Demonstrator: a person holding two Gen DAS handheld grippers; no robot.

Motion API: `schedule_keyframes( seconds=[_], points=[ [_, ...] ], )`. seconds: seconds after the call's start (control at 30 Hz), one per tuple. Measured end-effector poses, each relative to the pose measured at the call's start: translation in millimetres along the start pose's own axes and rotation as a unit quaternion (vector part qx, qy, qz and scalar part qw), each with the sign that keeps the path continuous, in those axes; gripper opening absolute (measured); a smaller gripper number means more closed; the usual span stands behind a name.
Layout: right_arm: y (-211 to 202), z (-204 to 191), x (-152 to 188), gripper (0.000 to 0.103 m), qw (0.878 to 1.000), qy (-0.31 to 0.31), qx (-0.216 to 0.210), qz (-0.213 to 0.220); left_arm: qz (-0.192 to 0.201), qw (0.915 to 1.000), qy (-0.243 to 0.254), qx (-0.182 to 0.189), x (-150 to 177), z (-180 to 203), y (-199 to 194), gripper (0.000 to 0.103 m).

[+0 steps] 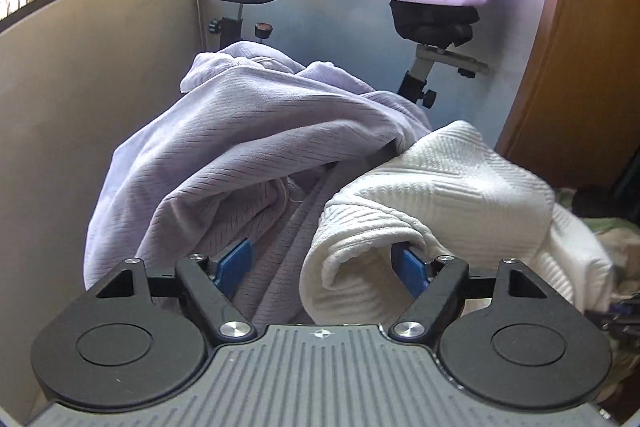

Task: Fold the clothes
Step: 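Lift the white top out of the pile with both grippers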

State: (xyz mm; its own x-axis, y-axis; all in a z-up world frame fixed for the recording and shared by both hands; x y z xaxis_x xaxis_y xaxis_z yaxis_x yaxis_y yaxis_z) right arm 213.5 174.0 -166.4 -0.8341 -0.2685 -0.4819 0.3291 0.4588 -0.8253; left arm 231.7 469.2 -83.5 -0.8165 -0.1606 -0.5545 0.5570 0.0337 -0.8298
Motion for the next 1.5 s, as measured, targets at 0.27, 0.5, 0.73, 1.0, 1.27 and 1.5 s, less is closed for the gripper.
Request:
schedule_keyframes(
  seconds=[0.27, 0.5, 0.73, 1.0, 1.27, 1.5],
  points=[
    [-3, -29, -4, 0.011, 0.999, -0.029, -0.021, 0.014, -0.006, 0.9909, 0.086, 0.103, -17, 86, -7, 0.092],
    [-1, -38, 7, 0.011, 0.999, -0.036, -0.023, 0.034, -0.112, 0.9647, 0.179, 0.156, -3, 167, 51, 0.093],
    [0, -45, 15, 0.011, 0.998, -0.032, -0.021, 0.047, -0.178, 0.9476, 0.226, 0.139, 18, 194, 94, 0.079],
    [0, -28, 31, 0.059, 0.998, -0.029, 0.030, 0.038, -0.173, 0.9591, 0.153, 0.164, 20, 156, 85, 0.012],
    [25, 4, 69, 0.064, 0.999, 0.016, 0.034, -0.024, -0.109, 0.9750, 0.074, 0.179, 17, 102, 48, 0.011],
    [56, 7, 95, 0.048, 0.995, 0.018, 0.014, -0.093, -0.094, 0.9764, 0.040, 0.191, 20, 86, 36, 0.010]
  ],
)
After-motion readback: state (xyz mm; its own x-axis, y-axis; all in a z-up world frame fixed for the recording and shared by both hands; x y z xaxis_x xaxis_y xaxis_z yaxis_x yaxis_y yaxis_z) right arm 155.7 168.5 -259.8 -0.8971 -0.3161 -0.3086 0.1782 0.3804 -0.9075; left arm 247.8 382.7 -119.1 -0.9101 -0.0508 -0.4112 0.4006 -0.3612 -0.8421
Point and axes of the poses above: each gripper's, at about its wrist camera, not at the fingertips, and y roughly the way its jaws point, z to its right, x to its underside, the point moved 5 cm from there along y, roughly the way its jaws point, and after that the axes turned 10 degrees about -z, right-handed, at the moved point
